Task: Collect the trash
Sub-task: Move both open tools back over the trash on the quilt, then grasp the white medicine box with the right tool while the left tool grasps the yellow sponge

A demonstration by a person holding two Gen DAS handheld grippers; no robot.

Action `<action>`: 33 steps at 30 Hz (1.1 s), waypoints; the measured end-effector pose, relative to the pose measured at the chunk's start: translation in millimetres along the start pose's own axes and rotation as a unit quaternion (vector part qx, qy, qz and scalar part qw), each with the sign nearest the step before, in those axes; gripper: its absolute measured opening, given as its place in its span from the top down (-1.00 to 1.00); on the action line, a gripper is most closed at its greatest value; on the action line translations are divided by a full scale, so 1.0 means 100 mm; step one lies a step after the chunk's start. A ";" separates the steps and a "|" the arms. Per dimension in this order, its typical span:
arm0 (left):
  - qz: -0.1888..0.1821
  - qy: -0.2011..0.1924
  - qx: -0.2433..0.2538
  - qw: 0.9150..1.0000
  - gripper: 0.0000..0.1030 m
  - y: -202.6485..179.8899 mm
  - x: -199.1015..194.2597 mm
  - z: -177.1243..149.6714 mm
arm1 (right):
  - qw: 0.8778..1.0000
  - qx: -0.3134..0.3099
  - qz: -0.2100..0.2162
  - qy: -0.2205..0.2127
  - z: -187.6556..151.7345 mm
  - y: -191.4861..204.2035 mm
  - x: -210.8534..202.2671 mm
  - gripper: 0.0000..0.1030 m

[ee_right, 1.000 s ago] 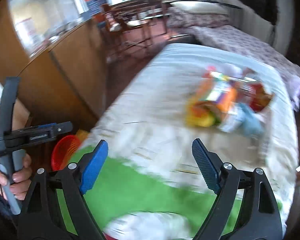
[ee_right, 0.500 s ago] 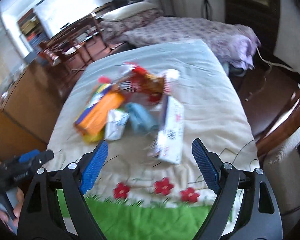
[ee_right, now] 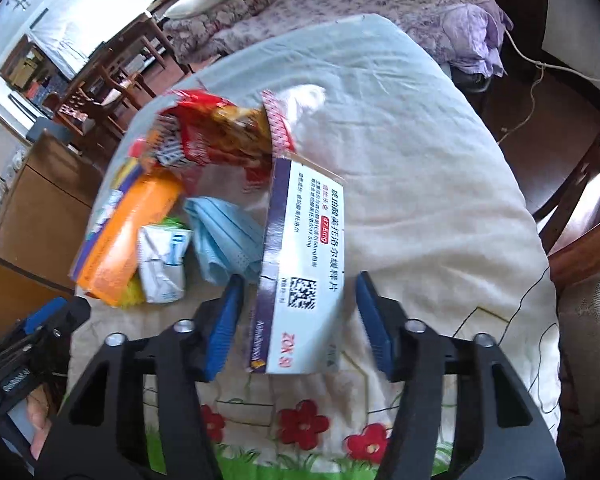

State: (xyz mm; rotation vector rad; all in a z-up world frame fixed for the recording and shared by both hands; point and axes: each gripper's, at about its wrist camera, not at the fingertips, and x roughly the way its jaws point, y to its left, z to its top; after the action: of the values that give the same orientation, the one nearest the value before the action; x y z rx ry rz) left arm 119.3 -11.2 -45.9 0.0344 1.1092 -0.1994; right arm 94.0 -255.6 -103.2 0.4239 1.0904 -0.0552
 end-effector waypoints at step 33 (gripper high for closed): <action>-0.008 0.021 0.039 0.999 -0.38 -0.26 0.42 0.00 | 0.994 -0.019 0.060 -0.086 -0.19 0.05 -0.48 0.16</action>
State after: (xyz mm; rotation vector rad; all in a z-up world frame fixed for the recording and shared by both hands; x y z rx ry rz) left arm 132.5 -42.3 -81.3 0.1001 1.1440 -0.2578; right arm 56.6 -252.3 -67.4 0.4419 0.8939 0.0358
